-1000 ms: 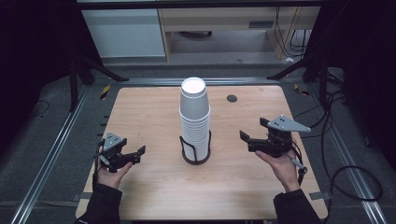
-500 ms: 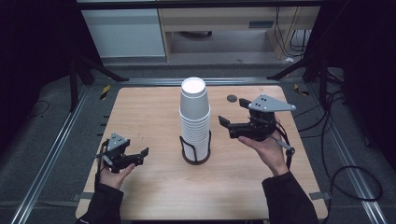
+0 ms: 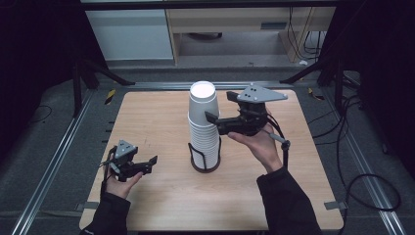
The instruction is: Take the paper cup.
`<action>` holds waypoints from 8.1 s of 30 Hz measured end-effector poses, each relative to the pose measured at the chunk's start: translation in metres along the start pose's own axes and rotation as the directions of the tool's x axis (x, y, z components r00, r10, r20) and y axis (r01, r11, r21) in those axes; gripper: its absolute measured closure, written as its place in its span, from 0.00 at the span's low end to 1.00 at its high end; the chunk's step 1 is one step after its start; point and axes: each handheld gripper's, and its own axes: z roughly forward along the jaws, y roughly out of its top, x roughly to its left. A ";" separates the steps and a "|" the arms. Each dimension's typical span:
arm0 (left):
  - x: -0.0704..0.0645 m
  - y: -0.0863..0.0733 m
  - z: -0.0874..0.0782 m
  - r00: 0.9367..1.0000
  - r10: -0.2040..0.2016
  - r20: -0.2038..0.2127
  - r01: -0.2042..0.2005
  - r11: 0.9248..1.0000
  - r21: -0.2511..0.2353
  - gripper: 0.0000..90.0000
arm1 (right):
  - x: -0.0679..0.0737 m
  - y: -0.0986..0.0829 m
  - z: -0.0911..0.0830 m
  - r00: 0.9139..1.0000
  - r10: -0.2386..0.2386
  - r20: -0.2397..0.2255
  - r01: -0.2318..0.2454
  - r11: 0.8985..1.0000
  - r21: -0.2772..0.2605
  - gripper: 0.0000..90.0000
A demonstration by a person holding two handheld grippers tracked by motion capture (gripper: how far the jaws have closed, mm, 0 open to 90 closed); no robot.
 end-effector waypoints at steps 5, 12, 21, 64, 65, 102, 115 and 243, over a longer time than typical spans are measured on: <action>0.000 0.000 0.000 1.000 -0.003 0.006 0.003 1.000 -0.005 0.18 | 0.006 0.005 0.017 1.000 -0.009 -0.015 0.010 1.000 0.014 0.11; 0.000 0.000 0.000 1.000 -0.001 0.008 0.001 1.000 -0.005 0.18 | 0.005 0.004 0.034 1.000 0.004 -0.019 -0.004 0.999 0.033 0.11; -0.001 0.000 0.001 1.000 -0.001 0.011 0.001 1.000 -0.002 0.18 | 0.004 -0.003 0.053 1.000 0.014 -0.003 -0.014 0.999 0.048 0.11; -0.001 0.000 -0.001 1.000 -0.008 0.019 0.008 1.000 -0.005 0.19 | 0.013 0.061 0.015 0.997 -0.075 0.008 0.075 0.993 -0.093 0.20; -0.001 0.001 -0.001 1.000 -0.008 0.019 0.008 1.000 -0.006 0.19 | 0.012 0.063 0.011 0.997 -0.076 0.013 0.077 0.992 -0.098 0.20; -0.010 0.004 -0.002 0.996 0.026 0.086 -0.026 1.000 0.006 0.23 | -0.033 -0.043 -0.072 0.994 -0.079 0.080 0.073 0.995 0.070 0.20; -0.018 0.006 0.000 0.989 0.052 0.141 -0.056 0.998 0.023 0.25 | -0.033 -0.091 -0.065 0.997 -0.081 -0.009 0.081 0.983 0.166 0.20; -0.121 0.037 0.004 0.814 0.241 0.528 -0.285 0.958 0.004 0.17 | 0.062 -0.142 0.054 0.808 -0.249 -0.534 0.512 0.744 0.429 0.20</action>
